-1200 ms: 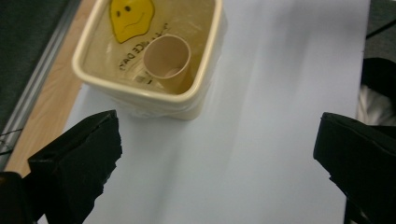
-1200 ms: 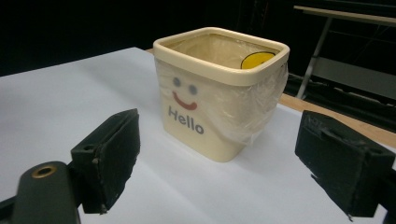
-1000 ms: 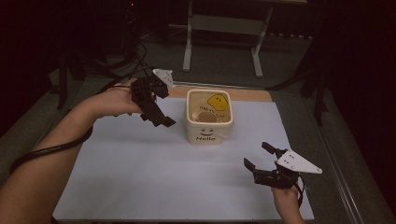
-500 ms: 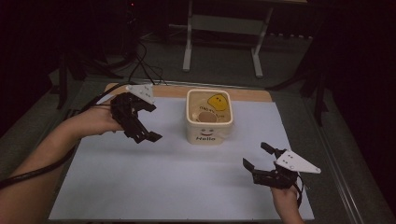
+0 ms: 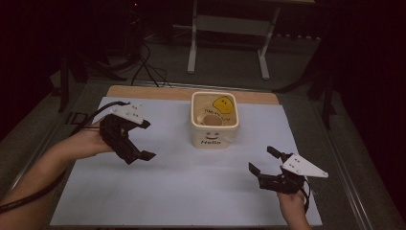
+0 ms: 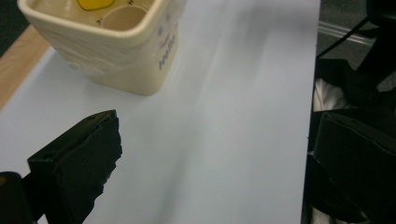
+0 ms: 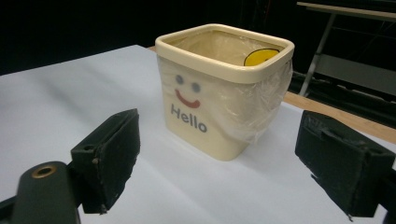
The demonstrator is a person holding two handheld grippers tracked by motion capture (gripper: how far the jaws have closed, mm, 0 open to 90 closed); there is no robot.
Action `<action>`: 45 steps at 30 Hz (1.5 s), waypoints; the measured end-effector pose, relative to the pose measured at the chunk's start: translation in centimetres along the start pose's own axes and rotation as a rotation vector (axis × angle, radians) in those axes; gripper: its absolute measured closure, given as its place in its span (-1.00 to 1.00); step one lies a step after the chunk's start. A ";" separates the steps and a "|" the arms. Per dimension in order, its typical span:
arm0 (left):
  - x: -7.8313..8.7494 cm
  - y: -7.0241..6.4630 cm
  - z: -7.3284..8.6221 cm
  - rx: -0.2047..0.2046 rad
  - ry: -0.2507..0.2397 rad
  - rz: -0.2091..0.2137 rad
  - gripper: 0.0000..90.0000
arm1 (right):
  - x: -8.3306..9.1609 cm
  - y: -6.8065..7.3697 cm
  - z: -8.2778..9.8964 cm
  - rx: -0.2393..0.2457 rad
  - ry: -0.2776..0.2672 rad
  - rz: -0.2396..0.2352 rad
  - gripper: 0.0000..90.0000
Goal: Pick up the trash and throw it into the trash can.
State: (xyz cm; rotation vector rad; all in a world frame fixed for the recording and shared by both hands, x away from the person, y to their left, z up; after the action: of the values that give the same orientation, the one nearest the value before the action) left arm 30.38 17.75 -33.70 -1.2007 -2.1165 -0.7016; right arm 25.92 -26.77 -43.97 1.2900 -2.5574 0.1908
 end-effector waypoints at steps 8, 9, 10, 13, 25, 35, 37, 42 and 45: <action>-0.7 -1.1 2.7 0.039 -0.027 0.022 -0.96 | -0.1 0.0 0.0 -0.008 0.002 -0.001 -0.69; -0.8 -1.2 3.0 0.041 -0.028 0.022 -0.96 | -0.1 0.0 0.0 -0.007 0.002 0.000 -0.69; -0.9 -1.3 3.3 0.043 -0.025 0.021 -0.96 | 0.0 0.0 0.0 -0.005 0.002 0.001 -0.69; -1.2 -1.6 4.1 0.052 -0.030 0.024 -0.96 | 0.0 0.0 0.0 -0.006 0.003 0.000 -0.69; -2.7 -3.7 6.8 0.086 -0.066 0.015 -0.96 | -0.1 0.0 0.1 0.001 0.009 0.001 -0.69; -4.3 -5.1 8.9 0.137 -0.101 -0.008 -0.96 | -0.1 0.1 0.1 0.002 0.008 0.002 -0.69; -4.6 -5.3 9.3 0.151 -0.107 0.010 -0.96 | -0.1 0.1 0.0 0.003 0.008 0.001 -0.69; -5.5 -5.8 10.3 0.169 -0.109 0.000 -0.96 | -0.1 0.0 0.1 0.005 0.009 0.001 -0.69; -5.9 -6.0 10.9 0.183 -0.110 -0.001 -0.96 | -0.1 0.0 0.1 0.004 0.010 0.000 -0.69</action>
State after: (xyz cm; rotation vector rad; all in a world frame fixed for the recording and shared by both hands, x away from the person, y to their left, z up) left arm 24.96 19.26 -46.22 -1.1617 -2.2175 -0.4397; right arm 25.97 -26.66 -44.12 1.2878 -2.5495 0.2026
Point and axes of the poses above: each handheld gripper's, and its own axes: x roughly backward along the jaws, z roughly out of its underside, y roughly to its left, the point moved 1 cm from there along -x, roughly forward along the jaws, and after that the axes turned 12 degrees about -z, right-handed, at the moved point
